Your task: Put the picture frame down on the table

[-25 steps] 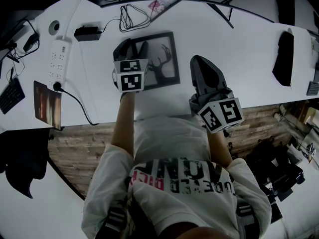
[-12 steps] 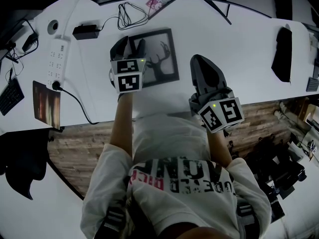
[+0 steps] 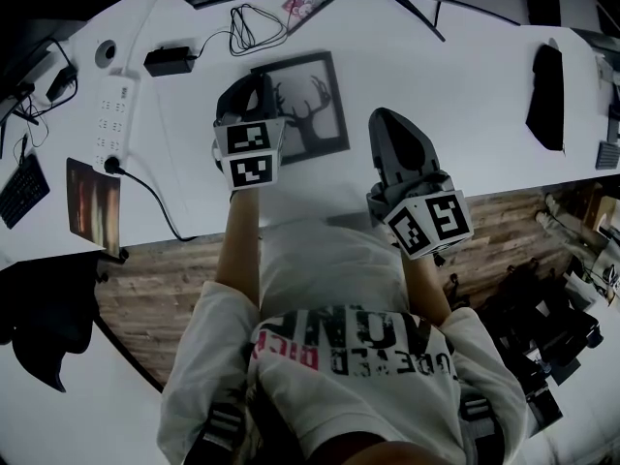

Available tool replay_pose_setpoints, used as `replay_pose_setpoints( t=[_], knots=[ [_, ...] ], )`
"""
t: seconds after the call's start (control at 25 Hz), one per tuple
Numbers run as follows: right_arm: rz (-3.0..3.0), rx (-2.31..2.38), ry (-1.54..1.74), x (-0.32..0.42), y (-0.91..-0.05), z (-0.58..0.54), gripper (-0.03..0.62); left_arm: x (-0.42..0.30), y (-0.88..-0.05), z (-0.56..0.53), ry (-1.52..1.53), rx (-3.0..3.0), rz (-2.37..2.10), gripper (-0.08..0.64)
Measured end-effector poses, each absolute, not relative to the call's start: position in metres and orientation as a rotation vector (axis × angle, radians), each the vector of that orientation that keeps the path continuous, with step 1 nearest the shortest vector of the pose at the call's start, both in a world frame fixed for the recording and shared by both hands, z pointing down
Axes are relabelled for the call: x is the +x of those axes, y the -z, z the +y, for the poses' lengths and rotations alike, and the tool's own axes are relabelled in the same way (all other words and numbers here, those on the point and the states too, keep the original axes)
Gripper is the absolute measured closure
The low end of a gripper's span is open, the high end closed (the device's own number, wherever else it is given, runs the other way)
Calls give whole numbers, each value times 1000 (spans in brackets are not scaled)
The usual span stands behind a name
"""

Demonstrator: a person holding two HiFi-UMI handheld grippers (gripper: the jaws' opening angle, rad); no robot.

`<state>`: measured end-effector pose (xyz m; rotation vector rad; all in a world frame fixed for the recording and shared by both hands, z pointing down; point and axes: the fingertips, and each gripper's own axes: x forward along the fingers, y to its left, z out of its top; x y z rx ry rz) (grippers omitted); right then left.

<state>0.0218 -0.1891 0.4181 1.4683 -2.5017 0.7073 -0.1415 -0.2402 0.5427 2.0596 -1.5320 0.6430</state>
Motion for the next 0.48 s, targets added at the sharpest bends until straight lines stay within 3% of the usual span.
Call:
replay_pose_setpoints(
  t=[0.48],
  knots=[
    [-2510, 1535, -665, 21, -407, -174, 591, -147, -508, -243, -523, 2124, -1600, 557]
  ],
)
